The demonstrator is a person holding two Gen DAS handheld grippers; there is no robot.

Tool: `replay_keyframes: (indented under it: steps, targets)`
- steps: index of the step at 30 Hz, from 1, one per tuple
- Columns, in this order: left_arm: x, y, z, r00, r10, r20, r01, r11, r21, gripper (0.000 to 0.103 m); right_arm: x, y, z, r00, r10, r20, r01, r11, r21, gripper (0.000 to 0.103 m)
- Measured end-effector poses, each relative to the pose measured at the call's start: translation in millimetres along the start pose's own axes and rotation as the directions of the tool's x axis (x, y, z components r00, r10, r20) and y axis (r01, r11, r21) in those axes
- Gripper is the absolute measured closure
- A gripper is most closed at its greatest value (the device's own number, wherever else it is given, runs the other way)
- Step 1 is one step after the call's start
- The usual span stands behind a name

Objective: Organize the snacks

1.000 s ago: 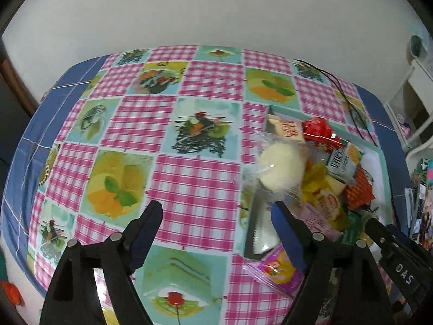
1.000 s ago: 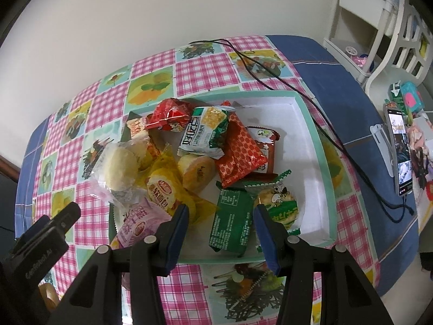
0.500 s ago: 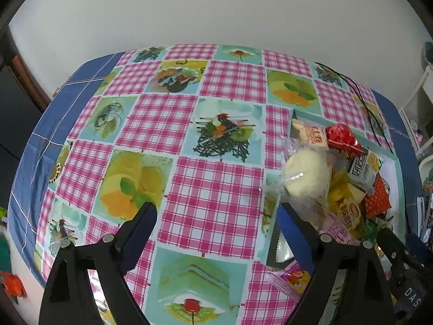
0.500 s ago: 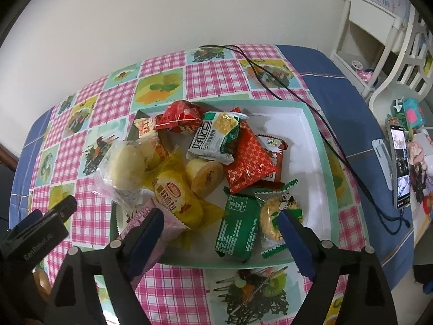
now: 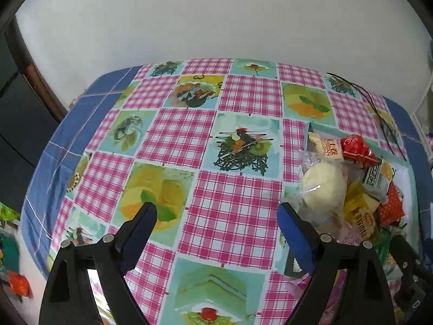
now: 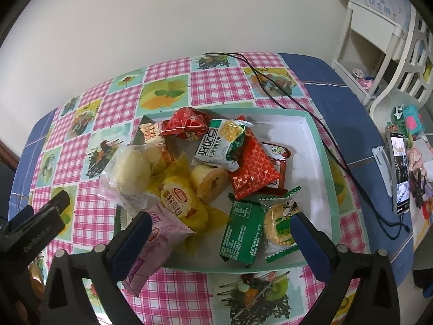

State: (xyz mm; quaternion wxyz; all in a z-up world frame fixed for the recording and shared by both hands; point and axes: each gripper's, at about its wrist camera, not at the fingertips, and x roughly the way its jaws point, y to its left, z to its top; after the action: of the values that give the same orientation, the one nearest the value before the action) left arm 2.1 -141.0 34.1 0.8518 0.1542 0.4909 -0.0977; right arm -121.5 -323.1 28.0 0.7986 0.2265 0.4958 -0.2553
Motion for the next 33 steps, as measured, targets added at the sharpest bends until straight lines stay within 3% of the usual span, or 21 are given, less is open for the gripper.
replay_keyframes:
  steps: [14,22,33]
  targets:
    - [-26,-1,-20,0.998,-0.05,0.044,0.046,0.996,0.079,0.011,-10,10,-11,0.999,-0.016,0.031,0.016,1.0,-0.013,0.0]
    - [-50,13,-40,0.994,-0.006,0.11,-0.007,0.993,0.122,0.011,-26,15,-30,0.997,-0.031,0.073,0.032,0.999,-0.022,0.0]
    - [-52,36,-58,0.998,0.016,0.059,-0.02,0.997,0.075,0.011,-38,20,-64,0.996,-0.028,0.088,0.033,0.998,-0.046,0.0]
